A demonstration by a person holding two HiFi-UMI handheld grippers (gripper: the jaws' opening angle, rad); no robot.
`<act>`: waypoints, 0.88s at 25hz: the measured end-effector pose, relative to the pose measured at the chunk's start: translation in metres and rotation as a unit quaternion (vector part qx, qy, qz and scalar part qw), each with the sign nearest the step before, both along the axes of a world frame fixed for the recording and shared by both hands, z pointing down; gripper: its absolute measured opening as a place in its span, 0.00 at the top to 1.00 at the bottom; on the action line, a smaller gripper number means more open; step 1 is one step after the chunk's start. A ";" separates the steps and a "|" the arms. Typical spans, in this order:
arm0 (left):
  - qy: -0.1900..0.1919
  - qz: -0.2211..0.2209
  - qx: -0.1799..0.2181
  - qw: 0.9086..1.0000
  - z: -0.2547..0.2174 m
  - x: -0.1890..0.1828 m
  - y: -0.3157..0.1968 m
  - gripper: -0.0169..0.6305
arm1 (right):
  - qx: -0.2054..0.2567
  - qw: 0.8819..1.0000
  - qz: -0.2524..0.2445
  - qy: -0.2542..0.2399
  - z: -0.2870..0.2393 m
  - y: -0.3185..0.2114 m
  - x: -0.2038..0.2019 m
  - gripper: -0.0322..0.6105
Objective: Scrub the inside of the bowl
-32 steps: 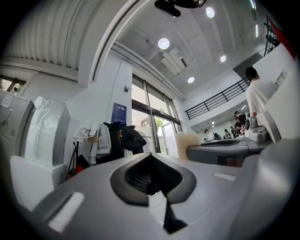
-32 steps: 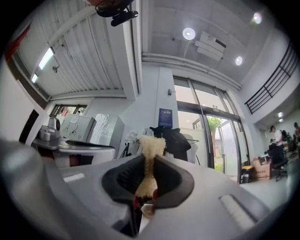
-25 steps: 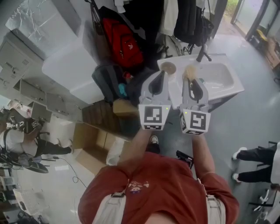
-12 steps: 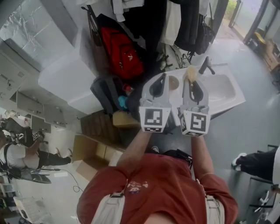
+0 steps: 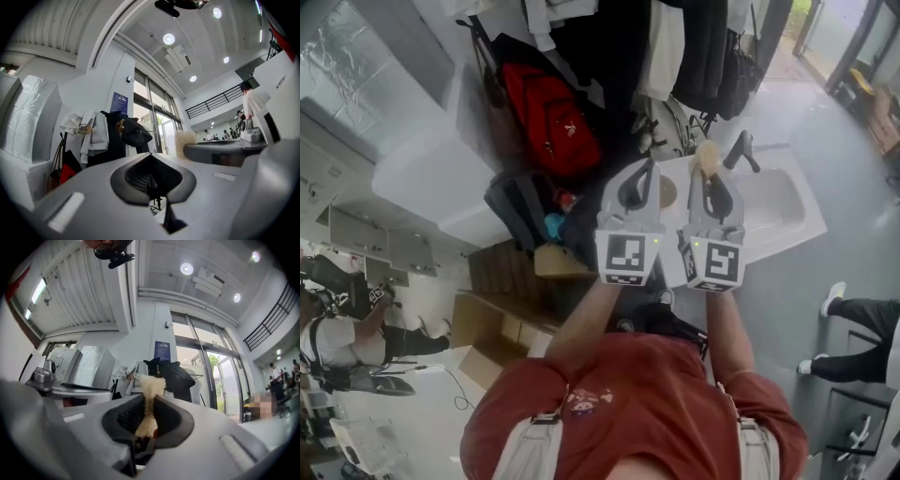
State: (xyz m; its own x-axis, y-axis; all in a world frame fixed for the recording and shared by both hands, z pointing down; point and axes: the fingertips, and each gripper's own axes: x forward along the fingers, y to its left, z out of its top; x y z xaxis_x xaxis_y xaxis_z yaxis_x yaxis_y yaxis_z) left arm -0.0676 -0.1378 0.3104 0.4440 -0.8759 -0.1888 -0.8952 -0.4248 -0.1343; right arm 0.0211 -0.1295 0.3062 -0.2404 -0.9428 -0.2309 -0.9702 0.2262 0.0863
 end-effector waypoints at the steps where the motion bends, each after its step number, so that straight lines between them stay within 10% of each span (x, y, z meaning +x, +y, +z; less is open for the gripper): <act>1: -0.001 -0.003 0.000 1.000 0.001 0.003 -0.006 0.96 | -0.001 1.000 -0.003 0.000 0.001 -0.007 0.004 0.87; 22: -0.017 -0.048 -0.025 0.998 0.023 0.101 -0.112 0.96 | -0.019 0.997 -0.066 -0.028 0.008 -0.124 0.094 0.87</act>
State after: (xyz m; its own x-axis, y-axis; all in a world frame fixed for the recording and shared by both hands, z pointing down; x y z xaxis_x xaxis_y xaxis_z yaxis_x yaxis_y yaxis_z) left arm 0.0335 -0.2495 0.3336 0.3630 -0.9227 -0.1300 -0.9275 -0.3444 -0.1454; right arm 0.1153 -0.2531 0.3144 -0.3510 -0.9122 -0.2113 -0.9348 0.3545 0.0224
